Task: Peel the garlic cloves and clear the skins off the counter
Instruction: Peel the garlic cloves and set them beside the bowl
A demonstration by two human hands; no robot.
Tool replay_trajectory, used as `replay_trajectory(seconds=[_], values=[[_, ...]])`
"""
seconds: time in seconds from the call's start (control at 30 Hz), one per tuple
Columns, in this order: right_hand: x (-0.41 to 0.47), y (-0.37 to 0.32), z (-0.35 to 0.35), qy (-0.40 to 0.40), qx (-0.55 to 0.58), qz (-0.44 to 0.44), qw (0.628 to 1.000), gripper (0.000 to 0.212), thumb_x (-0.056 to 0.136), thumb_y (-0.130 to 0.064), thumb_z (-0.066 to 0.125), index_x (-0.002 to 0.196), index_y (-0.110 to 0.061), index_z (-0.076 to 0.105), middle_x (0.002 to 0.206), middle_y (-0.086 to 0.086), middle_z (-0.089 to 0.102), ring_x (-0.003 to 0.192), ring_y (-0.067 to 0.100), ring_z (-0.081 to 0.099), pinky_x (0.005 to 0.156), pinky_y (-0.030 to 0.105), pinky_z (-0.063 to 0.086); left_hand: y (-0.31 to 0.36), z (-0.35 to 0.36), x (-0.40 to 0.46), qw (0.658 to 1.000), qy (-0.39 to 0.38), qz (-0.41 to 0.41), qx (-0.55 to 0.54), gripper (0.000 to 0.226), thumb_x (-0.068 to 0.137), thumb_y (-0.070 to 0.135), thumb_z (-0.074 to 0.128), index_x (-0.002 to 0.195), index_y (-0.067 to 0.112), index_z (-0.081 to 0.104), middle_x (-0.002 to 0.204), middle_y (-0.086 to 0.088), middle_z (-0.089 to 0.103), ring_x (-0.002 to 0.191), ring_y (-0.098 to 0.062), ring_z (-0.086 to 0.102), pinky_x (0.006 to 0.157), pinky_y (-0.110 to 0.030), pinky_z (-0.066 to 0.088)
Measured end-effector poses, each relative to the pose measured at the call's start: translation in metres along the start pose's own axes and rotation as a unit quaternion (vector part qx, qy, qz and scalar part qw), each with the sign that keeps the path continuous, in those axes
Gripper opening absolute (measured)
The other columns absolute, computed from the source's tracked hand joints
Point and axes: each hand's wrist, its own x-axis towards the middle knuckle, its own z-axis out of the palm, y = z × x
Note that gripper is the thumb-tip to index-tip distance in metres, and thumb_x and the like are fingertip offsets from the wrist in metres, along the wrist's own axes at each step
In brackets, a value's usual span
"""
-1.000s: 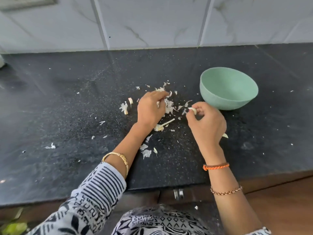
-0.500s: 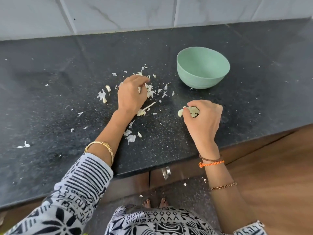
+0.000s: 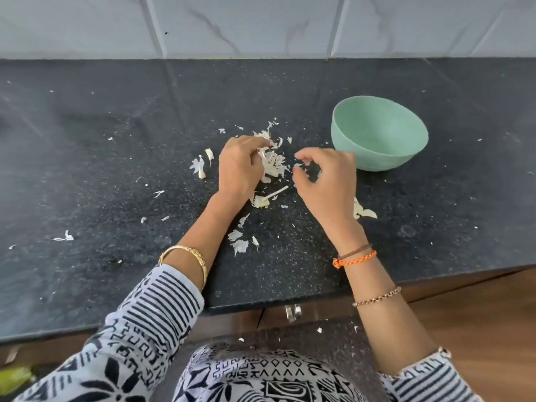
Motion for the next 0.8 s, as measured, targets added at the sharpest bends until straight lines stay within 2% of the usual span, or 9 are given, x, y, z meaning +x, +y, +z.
replay_trajectory(seconds=[0.13,0.2,0.27,0.33,0.43,0.57,0.7,0.8], values=[[0.028,-0.002,0.012,-0.078,0.038,0.034,0.996,0.021,0.079,-0.012,0.065,0.098,-0.017,0.071,0.092,0.000,0.071,0.091,0.025,0.062,0.088,0.038,0.047,-0.004,-0.003,0.004,1.000,0.001,-0.013,0.003,0.044,0.067,-0.017,0.041,0.093,0.000,0.072,0.096,-0.016,0.070,0.095,-0.033,0.059,0.078,-0.011,0.028],[0.039,-0.001,0.017,-0.174,0.019,0.045,0.984,0.029,0.080,-0.015,0.068,0.109,-0.020,0.067,0.103,-0.002,0.068,0.102,0.022,0.059,0.092,0.031,0.044,-0.006,-0.005,0.007,1.000,0.003,-0.014,0.004,0.045,0.066,-0.017,0.040,0.094,-0.001,0.071,0.097,-0.017,0.070,0.095,-0.033,0.059,0.079,-0.010,0.027],[0.046,-0.002,0.022,-0.260,-0.001,0.053,0.964,0.040,0.079,-0.020,0.073,0.118,-0.019,0.062,0.113,-0.002,0.064,0.108,0.018,0.056,0.087,0.021,0.038,-0.008,-0.007,0.009,0.999,0.002,-0.031,0.010,0.045,0.068,-0.016,0.040,0.096,0.001,0.072,0.100,-0.014,0.070,0.098,-0.030,0.058,0.082,-0.012,0.028],[0.048,-0.003,0.031,-0.304,-0.018,0.049,0.951,0.044,0.076,-0.021,0.076,0.117,-0.018,0.062,0.118,0.001,0.062,0.106,0.017,0.056,0.085,0.022,0.038,-0.011,-0.009,0.009,0.999,0.007,-0.043,0.015,0.044,0.070,-0.013,0.040,0.096,0.002,0.072,0.101,-0.012,0.070,0.099,-0.029,0.058,0.086,-0.018,0.032],[0.051,-0.005,0.042,-0.291,-0.042,0.033,0.955,0.031,0.078,-0.018,0.074,0.109,-0.017,0.067,0.113,0.005,0.064,0.097,0.019,0.060,0.084,0.025,0.043,-0.013,-0.011,0.010,0.998,0.006,-0.057,0.001,0.042,0.070,-0.011,0.041,0.094,0.003,0.072,0.099,-0.011,0.070,0.096,-0.029,0.060,0.087,-0.028,0.041],[0.060,-0.004,0.046,-0.265,-0.030,0.014,0.964,0.028,0.078,-0.010,0.073,0.105,-0.014,0.069,0.100,0.002,0.067,0.083,0.010,0.057,0.074,0.013,0.036,-0.013,-0.010,0.013,0.998,-0.012,-0.067,-0.011,0.041,0.070,-0.003,0.040,0.095,0.005,0.072,0.098,-0.010,0.070,0.095,-0.027,0.062,0.088,-0.041,0.047],[0.063,0.001,0.046,-0.249,-0.039,0.015,0.968,0.031,0.074,-0.017,0.077,0.103,-0.015,0.068,0.102,0.003,0.064,0.092,0.016,0.059,0.076,0.019,0.040,-0.014,-0.007,0.015,0.995,-0.018,-0.097,-0.013,0.036,0.077,-0.008,0.047,0.098,0.006,0.071,0.102,-0.009,0.069,0.099,-0.026,0.058,0.091,-0.039,0.045],[0.052,0.002,0.041,-0.215,-0.104,-0.002,0.971,0.031,0.072,-0.033,0.078,0.096,-0.018,0.064,0.098,0.001,0.062,0.092,0.018,0.056,0.070,0.026,0.041,-0.010,-0.004,0.011,0.994,-0.013,-0.112,-0.011,0.035,0.079,-0.009,0.047,0.099,0.006,0.071,0.101,-0.008,0.069,0.099,-0.025,0.057,0.090,-0.033,0.044]])
